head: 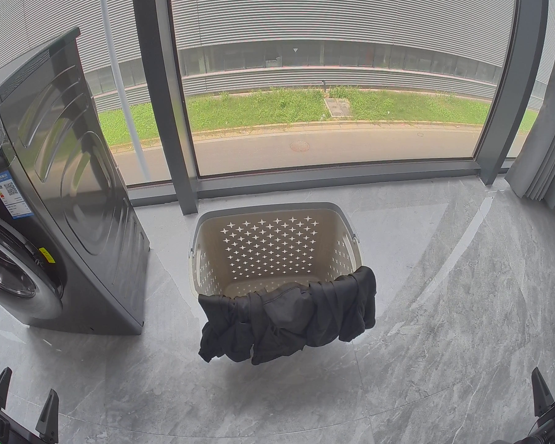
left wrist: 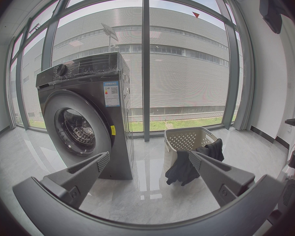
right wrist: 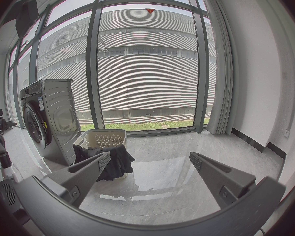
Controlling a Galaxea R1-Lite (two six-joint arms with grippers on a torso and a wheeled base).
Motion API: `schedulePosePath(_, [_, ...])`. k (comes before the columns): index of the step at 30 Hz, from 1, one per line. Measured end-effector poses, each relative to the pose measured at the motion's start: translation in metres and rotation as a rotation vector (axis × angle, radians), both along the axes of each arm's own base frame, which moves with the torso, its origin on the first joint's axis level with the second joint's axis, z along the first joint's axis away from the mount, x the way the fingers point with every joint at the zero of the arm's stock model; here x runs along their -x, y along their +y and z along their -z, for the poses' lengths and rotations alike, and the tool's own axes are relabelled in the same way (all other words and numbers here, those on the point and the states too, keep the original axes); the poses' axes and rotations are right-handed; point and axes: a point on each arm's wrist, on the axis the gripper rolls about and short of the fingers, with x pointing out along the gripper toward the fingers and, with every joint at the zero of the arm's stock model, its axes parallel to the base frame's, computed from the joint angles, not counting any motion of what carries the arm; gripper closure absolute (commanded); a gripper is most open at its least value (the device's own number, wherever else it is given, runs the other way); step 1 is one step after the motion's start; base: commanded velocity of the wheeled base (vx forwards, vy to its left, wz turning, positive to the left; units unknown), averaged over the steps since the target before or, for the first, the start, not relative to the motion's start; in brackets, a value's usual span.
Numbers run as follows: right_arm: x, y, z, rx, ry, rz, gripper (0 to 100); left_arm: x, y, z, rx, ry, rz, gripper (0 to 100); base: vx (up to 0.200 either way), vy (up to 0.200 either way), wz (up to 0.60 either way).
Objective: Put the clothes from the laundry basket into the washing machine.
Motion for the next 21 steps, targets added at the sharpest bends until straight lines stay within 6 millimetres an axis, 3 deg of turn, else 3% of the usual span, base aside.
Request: schedulePosePath(21, [0.0,0.0,0.0,0.0,0.0,-0.001,0,0.0,0.0,0.0,0.002,0.0,0.0,0,0.0,0.2,0.0])
